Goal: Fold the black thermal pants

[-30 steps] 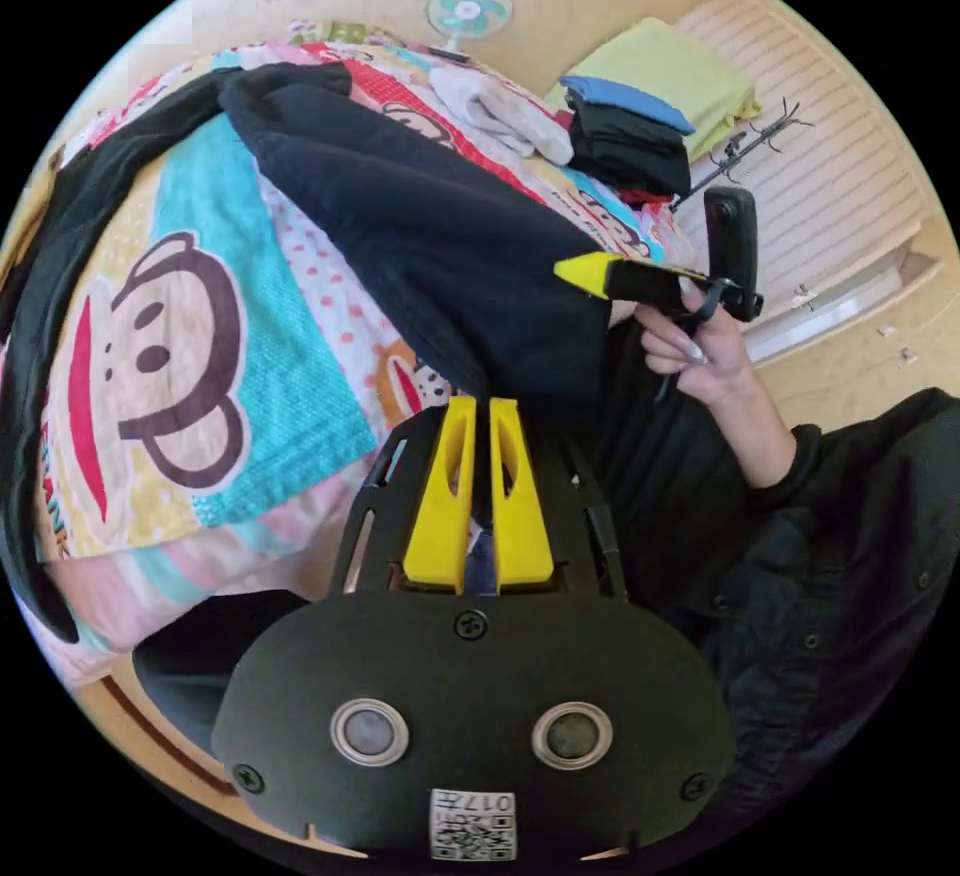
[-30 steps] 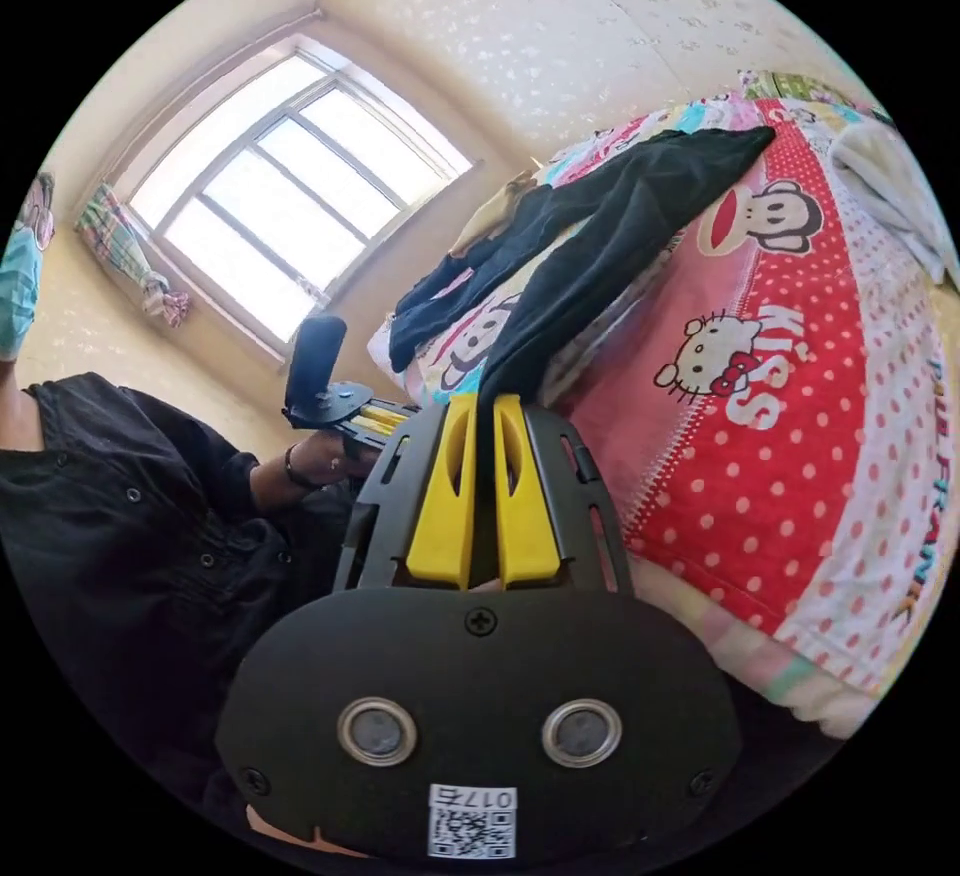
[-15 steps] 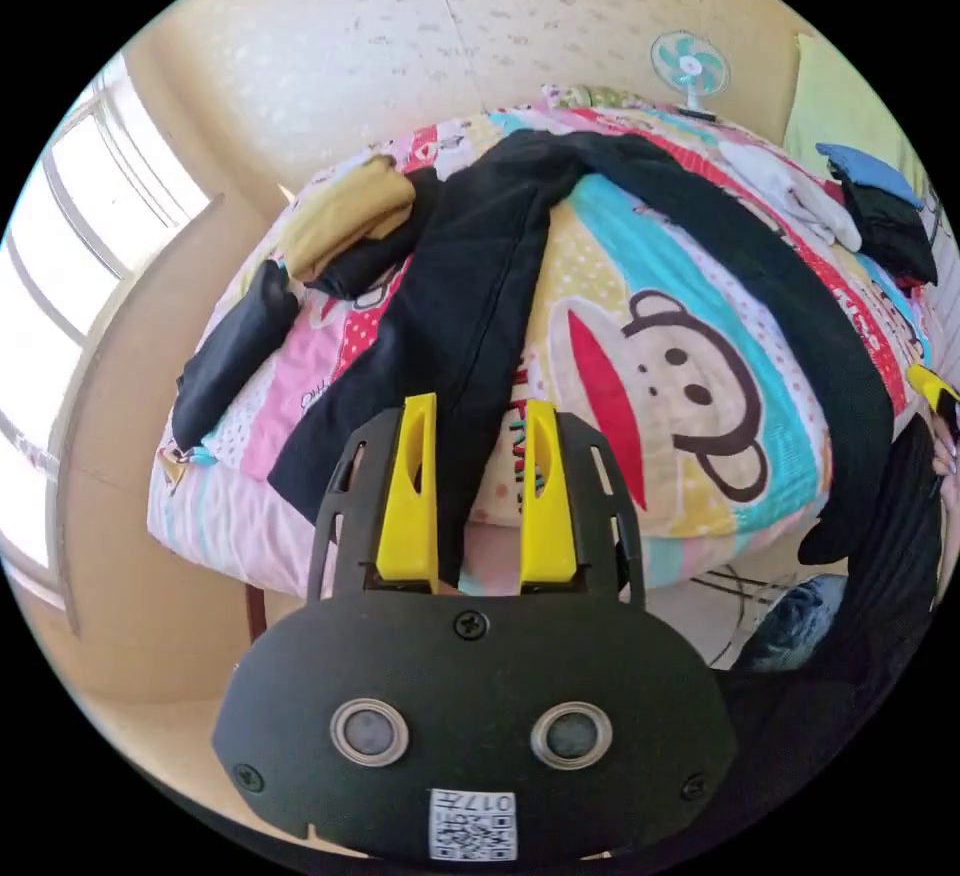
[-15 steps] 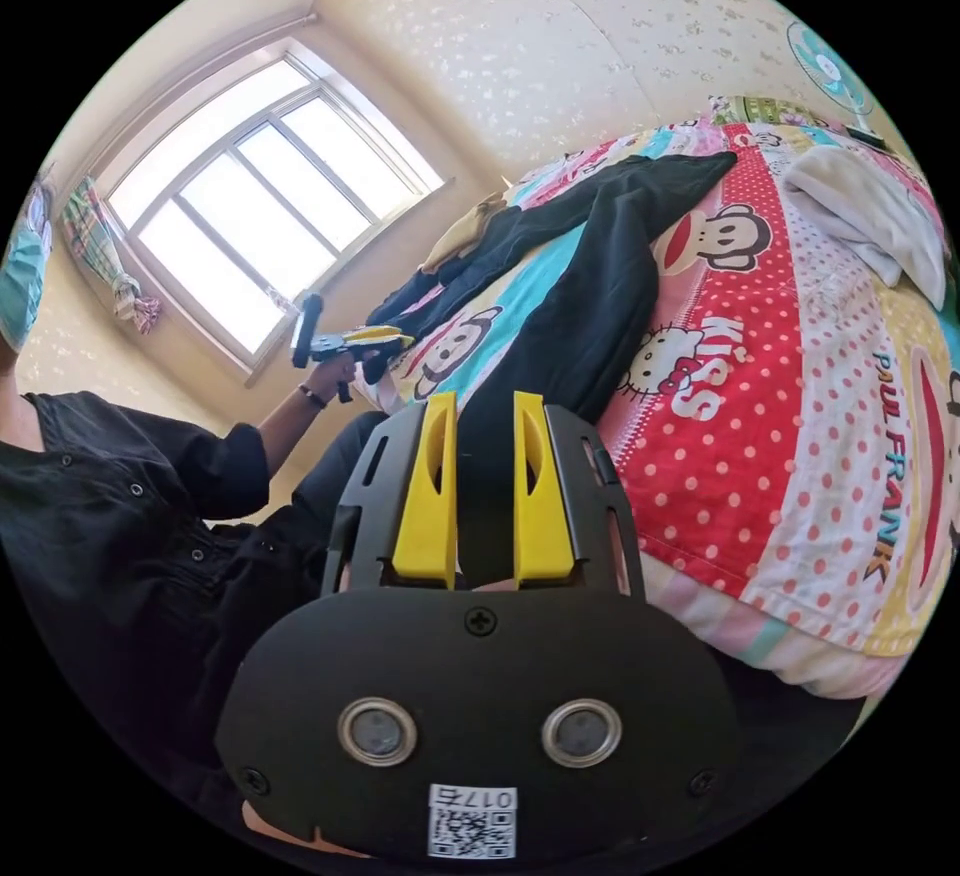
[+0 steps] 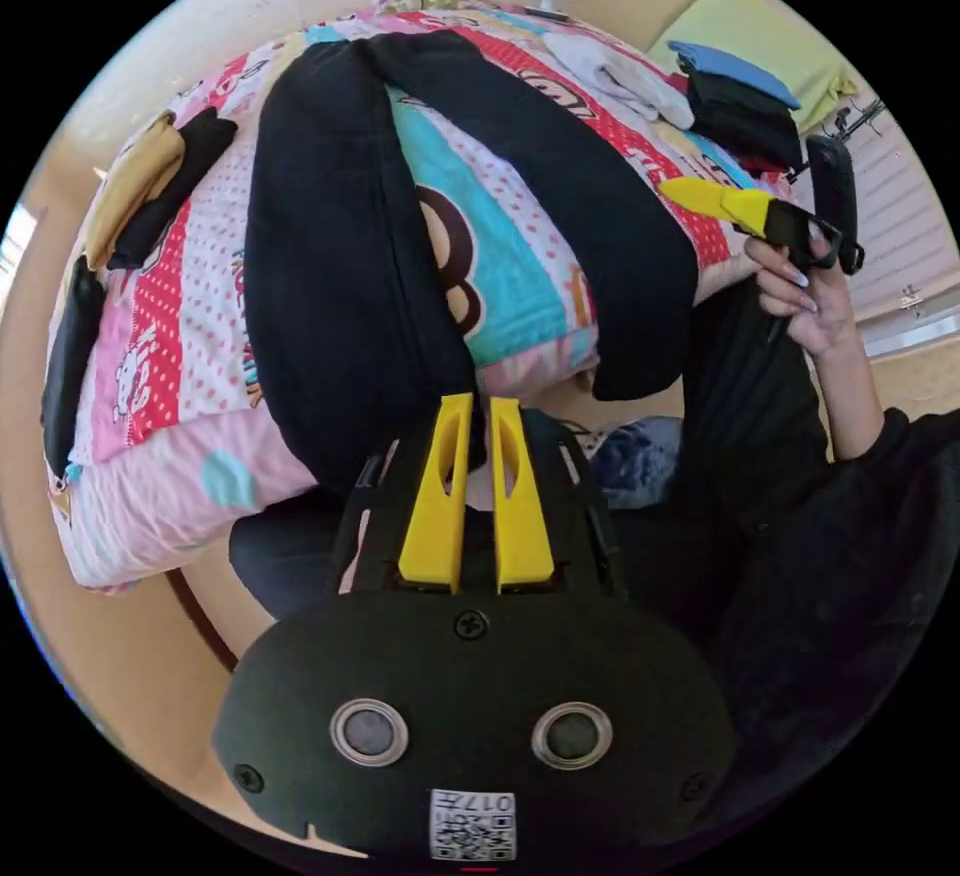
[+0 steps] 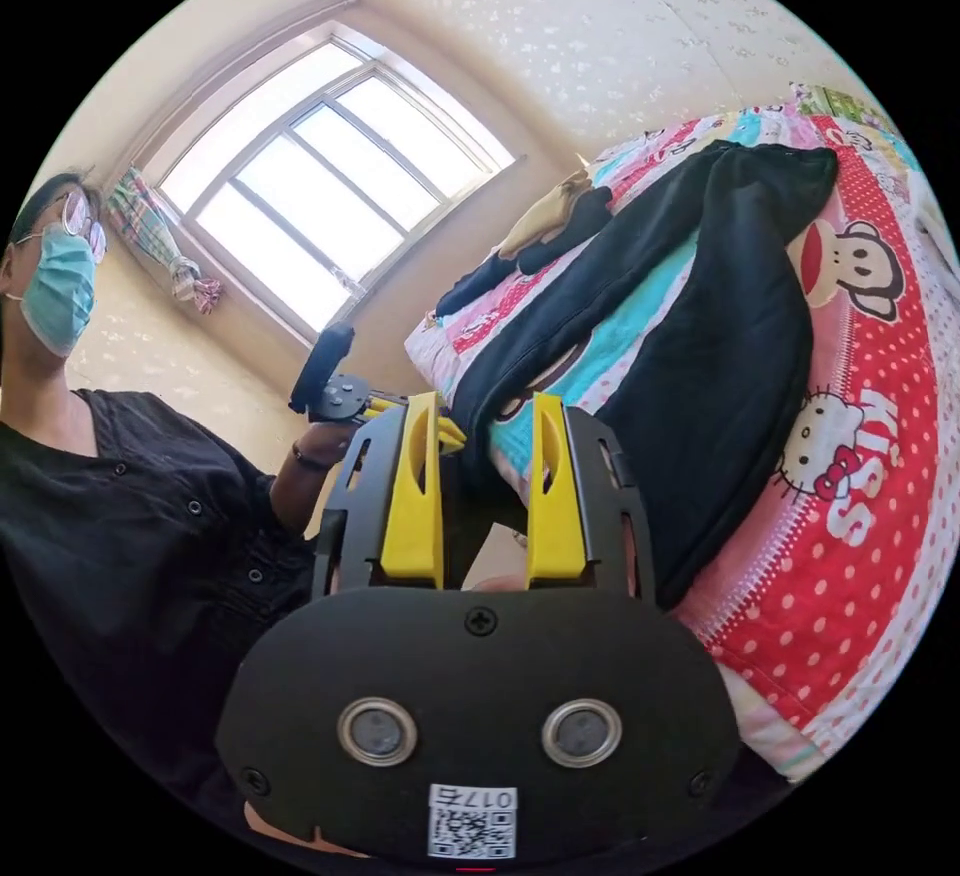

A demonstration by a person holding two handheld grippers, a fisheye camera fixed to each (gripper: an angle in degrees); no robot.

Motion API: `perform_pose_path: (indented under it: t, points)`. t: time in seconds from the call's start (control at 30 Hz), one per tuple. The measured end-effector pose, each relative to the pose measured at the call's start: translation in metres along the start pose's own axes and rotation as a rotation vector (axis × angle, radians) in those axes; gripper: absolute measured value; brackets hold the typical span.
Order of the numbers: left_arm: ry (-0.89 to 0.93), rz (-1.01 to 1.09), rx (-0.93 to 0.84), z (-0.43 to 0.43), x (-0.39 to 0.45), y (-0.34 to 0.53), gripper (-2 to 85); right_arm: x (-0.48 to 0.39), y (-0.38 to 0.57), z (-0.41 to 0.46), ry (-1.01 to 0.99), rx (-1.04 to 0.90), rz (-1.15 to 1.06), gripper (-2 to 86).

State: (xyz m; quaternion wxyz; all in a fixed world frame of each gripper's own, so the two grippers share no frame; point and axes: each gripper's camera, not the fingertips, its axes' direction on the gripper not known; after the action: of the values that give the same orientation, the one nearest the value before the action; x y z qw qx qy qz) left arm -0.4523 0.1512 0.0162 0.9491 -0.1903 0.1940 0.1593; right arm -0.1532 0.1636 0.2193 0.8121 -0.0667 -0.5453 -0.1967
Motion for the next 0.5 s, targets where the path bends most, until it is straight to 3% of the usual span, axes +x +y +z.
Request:
perform_pose_path:
  t: [0.17,0.23,0.3,0.4,0.5]
  points:
    - [-0.107,-0.309,0.356,-0.049,-0.074,0.032,7.8,0.002,-0.048,0.072,-0.003,-0.082,-0.023,14.5]
    - [-0.141,-0.386,0.351,-0.035,-0.102,0.029,9.5,0.018,-0.061,0.116,0.057,-0.109,0.110,15.4]
    - [0.034,-0.407,0.171,0.016,-0.131,0.008,10.7,0.023,-0.064,0.142,0.105,-0.138,0.188,16.0]
    - [-0.029,-0.344,0.198,0.014,-0.121,0.008,9.6,0.004,-0.065,0.149,0.264,-0.133,0.187,12.9]
    - [0.030,-0.261,0.214,-0.008,-0.102,0.016,5.8,-0.019,-0.057,0.129,0.324,-0.121,0.115,5.1]
